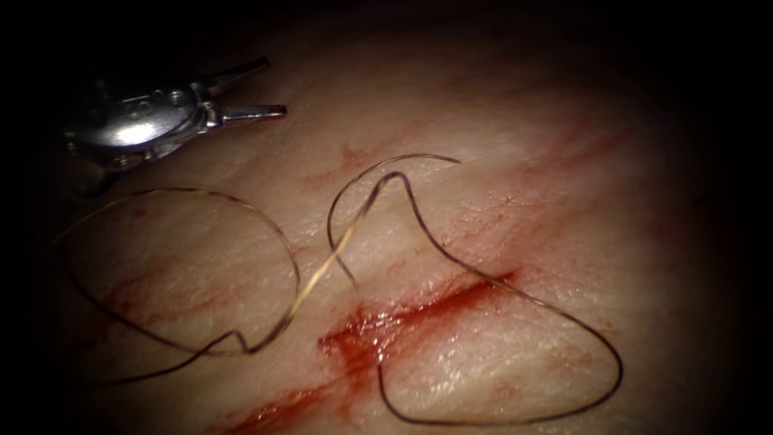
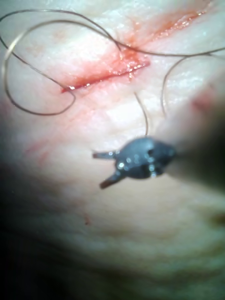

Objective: Wound Closure

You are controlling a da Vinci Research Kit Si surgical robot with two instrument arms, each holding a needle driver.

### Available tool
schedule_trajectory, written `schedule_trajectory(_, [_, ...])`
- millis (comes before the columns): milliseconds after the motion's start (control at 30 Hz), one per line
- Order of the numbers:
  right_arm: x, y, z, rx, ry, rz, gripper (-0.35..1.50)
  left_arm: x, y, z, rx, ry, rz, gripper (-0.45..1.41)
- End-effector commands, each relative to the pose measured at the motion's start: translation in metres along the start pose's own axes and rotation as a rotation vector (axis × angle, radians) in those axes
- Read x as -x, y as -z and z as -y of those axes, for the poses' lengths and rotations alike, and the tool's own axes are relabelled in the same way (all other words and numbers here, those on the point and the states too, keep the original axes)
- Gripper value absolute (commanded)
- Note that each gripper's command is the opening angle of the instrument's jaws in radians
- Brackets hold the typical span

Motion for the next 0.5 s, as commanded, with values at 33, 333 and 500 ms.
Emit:
schedule_trajectory(33, [0.0003,-0.0011,0.0006,-0.003,-0.003,-0.004,1.41,-0.0016,-0.0013,-0.0011,0.028,-0.001,-0.014,0.63])
schedule_trajectory(333, [0.0006,-0.0008,0.0011,-0.006,-0.004,-0.004,1.41,-0.0031,-0.003,-0.0033,0.195,-0.27,0.12,0.63])
schedule_trajectory(500, [0.0009,-0.0006,0.0008,-0.006,-0.01,-0.004,1.41,0.0009,-0.0045,-0.0063,0.274,-0.318,0.213,0.64])
